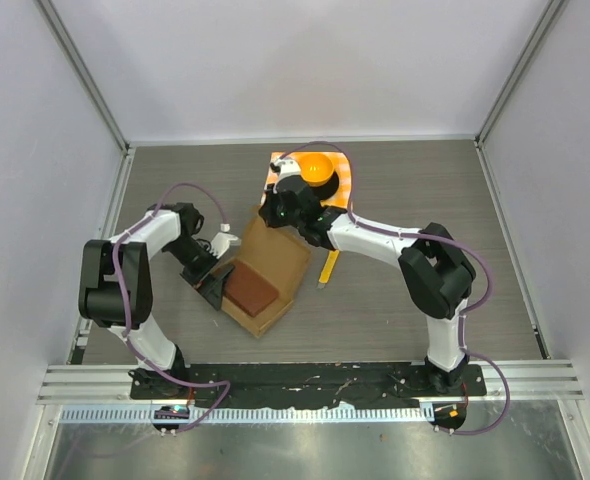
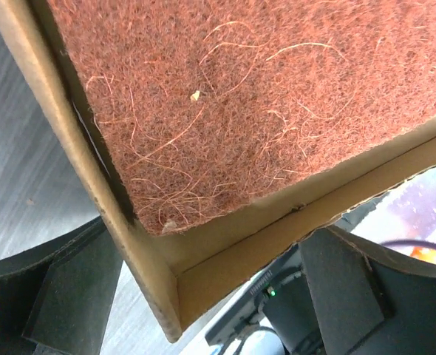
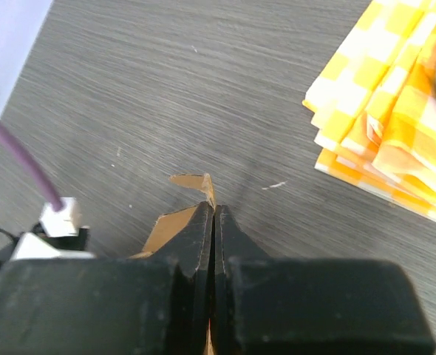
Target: Unpack the express box
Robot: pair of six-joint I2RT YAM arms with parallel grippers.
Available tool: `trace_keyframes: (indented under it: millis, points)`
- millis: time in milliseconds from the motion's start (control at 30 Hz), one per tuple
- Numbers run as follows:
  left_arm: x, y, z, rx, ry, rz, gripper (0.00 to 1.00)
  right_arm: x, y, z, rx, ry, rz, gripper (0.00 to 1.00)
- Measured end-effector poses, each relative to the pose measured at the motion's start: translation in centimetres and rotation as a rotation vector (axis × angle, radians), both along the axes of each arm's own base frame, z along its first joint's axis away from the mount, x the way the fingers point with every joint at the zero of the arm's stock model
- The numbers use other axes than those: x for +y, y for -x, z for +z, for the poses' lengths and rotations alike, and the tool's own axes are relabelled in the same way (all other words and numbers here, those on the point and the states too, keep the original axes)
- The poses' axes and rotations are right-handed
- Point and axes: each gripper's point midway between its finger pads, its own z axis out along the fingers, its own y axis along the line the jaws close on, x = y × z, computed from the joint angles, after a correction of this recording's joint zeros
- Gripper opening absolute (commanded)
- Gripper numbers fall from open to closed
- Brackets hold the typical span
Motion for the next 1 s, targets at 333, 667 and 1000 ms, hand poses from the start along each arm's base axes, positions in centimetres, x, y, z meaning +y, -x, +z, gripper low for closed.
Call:
trace_keyframes:
  millis: [333, 667, 1000]
  points:
    - [-1.8, -4.6, 8.5, -0.141, 0.250, -0.043, 1.00, -0.5, 1.3, -3.0, 0.028, 0.074, 0.053, 0.01]
    - [-1.7, -2.0, 6.1, -0.031, 0.355, -0.051, 1.00, -1.0, 2.1, -1.9, -0.037, 0.119, 0.103, 0.01]
    - [-1.1, -1.5, 5.2, -0.026, 0.322, -0.079, 1.00, 1.8, 3.3, 5.8, -0.239, 0.126, 0.231, 0.01]
